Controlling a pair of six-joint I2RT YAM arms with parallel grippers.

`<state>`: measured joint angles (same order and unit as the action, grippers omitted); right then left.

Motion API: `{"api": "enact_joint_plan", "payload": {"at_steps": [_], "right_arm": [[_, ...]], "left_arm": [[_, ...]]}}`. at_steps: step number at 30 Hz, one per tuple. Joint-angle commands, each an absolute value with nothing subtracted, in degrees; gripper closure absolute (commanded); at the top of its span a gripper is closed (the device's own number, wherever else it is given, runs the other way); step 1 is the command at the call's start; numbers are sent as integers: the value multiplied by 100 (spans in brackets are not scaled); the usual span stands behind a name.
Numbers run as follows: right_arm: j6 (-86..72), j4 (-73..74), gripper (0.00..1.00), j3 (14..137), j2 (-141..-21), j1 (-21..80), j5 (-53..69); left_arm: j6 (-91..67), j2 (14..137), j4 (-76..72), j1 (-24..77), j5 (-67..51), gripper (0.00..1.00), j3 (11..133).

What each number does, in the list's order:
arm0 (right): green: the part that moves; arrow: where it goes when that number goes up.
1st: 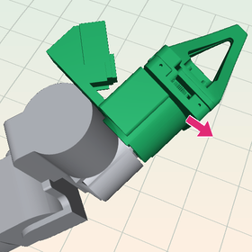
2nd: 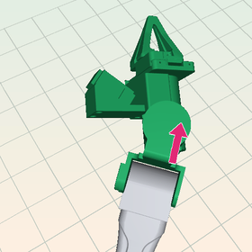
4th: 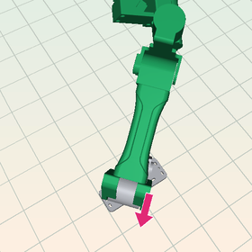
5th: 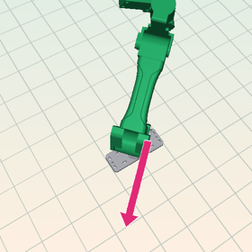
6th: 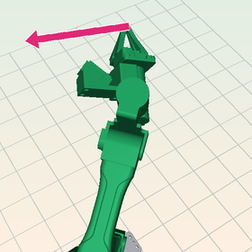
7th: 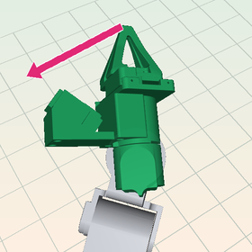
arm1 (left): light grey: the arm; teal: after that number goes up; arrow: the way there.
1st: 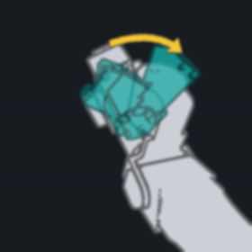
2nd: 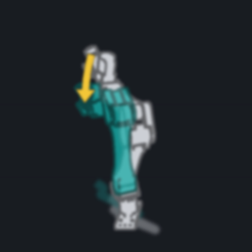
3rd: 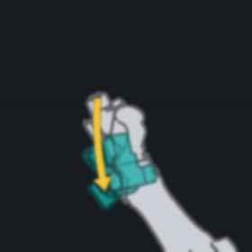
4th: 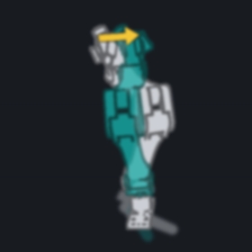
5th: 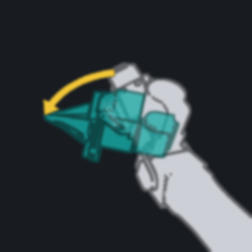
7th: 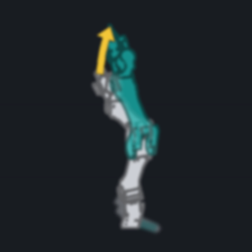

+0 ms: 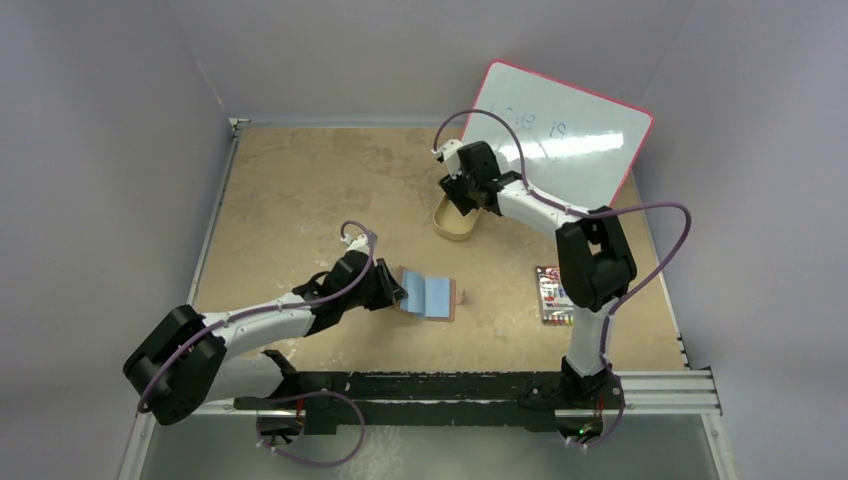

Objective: Put the credit cards into the card holder
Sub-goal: Pick up the credit card from the storage box.

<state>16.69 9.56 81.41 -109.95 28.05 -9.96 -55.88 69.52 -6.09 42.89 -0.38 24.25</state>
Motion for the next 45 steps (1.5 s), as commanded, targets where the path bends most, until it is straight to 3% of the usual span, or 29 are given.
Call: {"api": "enact_joint_plan", "payload": {"at_steps": [1, 9, 21, 34, 45], "right_arm": [[1956, 635, 36, 8370, -11064, 2786, -1099], [2116, 581, 38, 8574, -11378, 2787, -1738], [2248, 453, 57, 8650, -11404, 2786, -1976], [2272, 481, 69, 8687, -11385, 2773, -1968], [2283, 517, 88, 8621, -11221, 2712, -1860]], "left_arm": [[-5425, 6872, -698, 4324, 50, 79, 2460], [-5348, 6826, -527, 4324, 78, 79, 2551], [-5379, 6716, -535, 4325, 140, 79, 2501], [-5361, 6665, -531, 4324, 176, 79, 2487], [-5357, 6531, -478, 4329, 210, 79, 2460]]}}
